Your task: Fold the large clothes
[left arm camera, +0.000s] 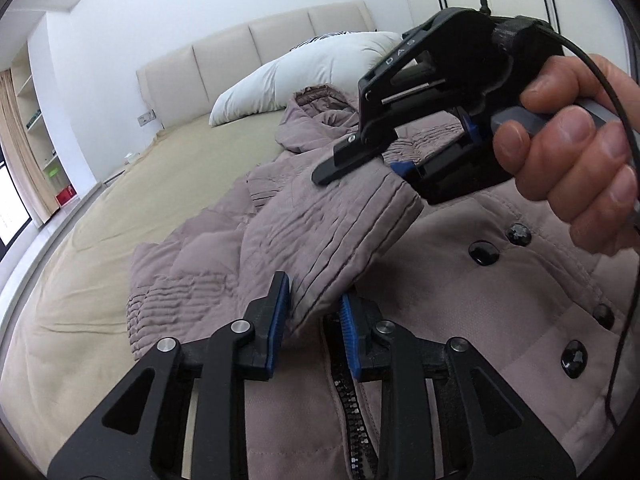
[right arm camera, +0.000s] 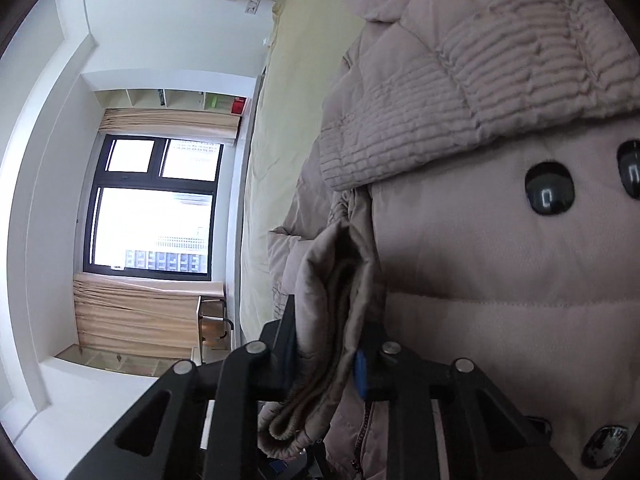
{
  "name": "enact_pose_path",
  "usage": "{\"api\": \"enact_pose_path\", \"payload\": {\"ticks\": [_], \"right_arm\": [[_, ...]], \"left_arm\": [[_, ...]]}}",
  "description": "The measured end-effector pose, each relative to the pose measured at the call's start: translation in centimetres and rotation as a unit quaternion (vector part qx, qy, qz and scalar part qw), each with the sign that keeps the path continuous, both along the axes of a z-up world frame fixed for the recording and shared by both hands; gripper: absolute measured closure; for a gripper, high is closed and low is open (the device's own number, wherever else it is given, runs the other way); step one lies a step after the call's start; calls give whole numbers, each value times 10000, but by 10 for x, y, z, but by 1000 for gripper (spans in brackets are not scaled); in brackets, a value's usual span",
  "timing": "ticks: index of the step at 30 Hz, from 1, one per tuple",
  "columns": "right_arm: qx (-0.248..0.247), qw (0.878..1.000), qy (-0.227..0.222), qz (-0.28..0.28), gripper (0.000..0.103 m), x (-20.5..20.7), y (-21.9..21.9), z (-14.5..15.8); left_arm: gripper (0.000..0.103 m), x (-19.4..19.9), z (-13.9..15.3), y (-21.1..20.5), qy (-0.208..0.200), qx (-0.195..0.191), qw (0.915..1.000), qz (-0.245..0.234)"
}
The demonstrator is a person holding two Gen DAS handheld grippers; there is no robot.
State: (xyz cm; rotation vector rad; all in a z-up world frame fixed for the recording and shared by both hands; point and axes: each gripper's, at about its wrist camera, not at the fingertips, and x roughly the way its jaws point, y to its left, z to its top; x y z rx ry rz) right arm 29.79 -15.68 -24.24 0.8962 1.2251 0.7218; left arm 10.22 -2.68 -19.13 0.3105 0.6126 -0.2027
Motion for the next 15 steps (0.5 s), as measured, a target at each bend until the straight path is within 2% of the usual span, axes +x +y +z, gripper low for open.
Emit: {"api": "enact_pose_path", "payload": {"ticks": [2, 3, 4, 7, 10, 13, 15], "right_arm": [[-73, 9996, -282, -58, 82, 4, -8, 17], [-121, 9988, -458, -112, 82, 6, -14, 29], [-186, 9977, -628, -151, 82, 13, -26, 42], [-344, 9907, -1271, -337, 83, 19, -55, 87], [-676, 9788, -1818, -661, 83, 25, -95, 127], [-922, 9698, -2018, -1012, 83, 34, -140, 143], [-1210, 9626, -2105, -1204, 83, 38, -166, 145]], "left_arm": [[59, -8, 4, 6, -18, -108, 9999, 5], [44, -12, 7, 11, -96, -243, 9996, 55], [39, -13, 11, 19, -190, -397, 9989, 155], [39, 1, 23, 45, -99, -912, 9943, 542], [39, 25, 30, 75, 54, -1518, 9835, 978], [39, 46, 39, 97, 146, -1950, 9722, 1289], [39, 61, 42, 106, 255, -2065, 9680, 1404]]}}
